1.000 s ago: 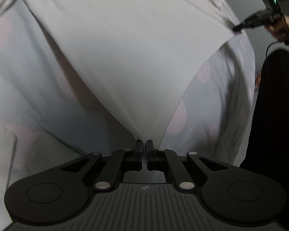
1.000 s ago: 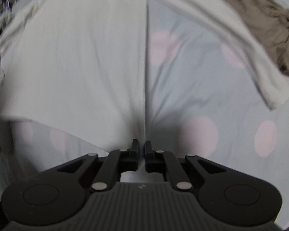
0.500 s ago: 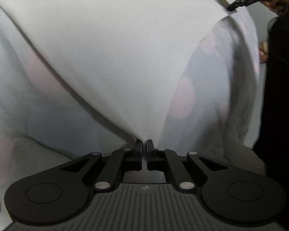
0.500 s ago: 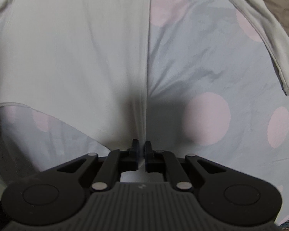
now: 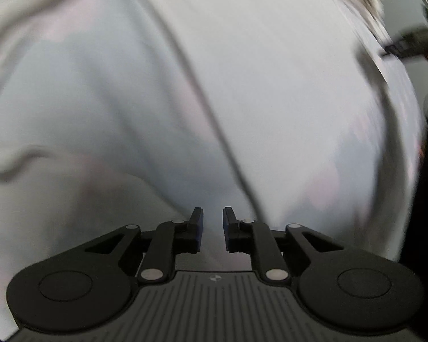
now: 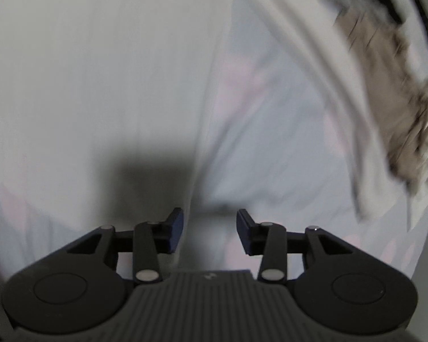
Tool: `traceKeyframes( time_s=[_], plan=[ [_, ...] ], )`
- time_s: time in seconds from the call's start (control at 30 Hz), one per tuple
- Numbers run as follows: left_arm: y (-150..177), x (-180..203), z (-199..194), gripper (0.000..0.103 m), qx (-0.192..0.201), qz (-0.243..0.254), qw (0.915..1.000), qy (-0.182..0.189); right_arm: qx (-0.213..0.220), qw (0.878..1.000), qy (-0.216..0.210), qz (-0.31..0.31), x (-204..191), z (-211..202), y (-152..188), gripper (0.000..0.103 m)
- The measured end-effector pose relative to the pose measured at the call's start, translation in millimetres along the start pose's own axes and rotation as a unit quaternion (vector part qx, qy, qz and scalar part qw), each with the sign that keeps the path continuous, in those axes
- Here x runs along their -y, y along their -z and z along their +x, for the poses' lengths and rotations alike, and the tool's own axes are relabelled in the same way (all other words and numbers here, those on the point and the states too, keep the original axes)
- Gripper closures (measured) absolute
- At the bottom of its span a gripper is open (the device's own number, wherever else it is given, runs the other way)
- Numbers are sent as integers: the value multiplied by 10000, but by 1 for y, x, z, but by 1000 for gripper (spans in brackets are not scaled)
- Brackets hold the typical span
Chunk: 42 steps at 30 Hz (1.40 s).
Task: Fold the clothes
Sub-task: 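Fold the shirt side over its body with both grippers and release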
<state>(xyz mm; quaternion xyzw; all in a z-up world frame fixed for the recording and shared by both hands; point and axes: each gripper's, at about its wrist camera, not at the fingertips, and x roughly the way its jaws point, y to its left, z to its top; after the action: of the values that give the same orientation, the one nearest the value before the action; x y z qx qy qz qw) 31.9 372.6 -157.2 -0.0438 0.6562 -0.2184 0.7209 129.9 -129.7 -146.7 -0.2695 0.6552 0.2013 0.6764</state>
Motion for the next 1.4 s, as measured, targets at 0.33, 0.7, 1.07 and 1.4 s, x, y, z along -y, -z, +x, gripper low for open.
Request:
traceKeyframes(
  time_s=[0.33, 0.7, 1.07, 1.4],
  plan=[
    [20, -54, -53, 87, 1543, -1365, 9740, -947, 1039, 9943, -189, -113, -72, -22, -73, 56],
    [48, -81, -68, 83, 1849, -2164, 9461, -1546, 2025, 9699, -1008, -896, -179, -34, -119, 56],
    [78, -101, -52, 79, 1664, -3061, 9289, -1252, 2341, 9420, -1554, -1836, -280, -52, -147, 55],
    [96, -90, -81, 103, 2287, -3240, 9144, -812, 2318, 9416, -1722, -1731, -282, -48, -160, 55]
  ],
)
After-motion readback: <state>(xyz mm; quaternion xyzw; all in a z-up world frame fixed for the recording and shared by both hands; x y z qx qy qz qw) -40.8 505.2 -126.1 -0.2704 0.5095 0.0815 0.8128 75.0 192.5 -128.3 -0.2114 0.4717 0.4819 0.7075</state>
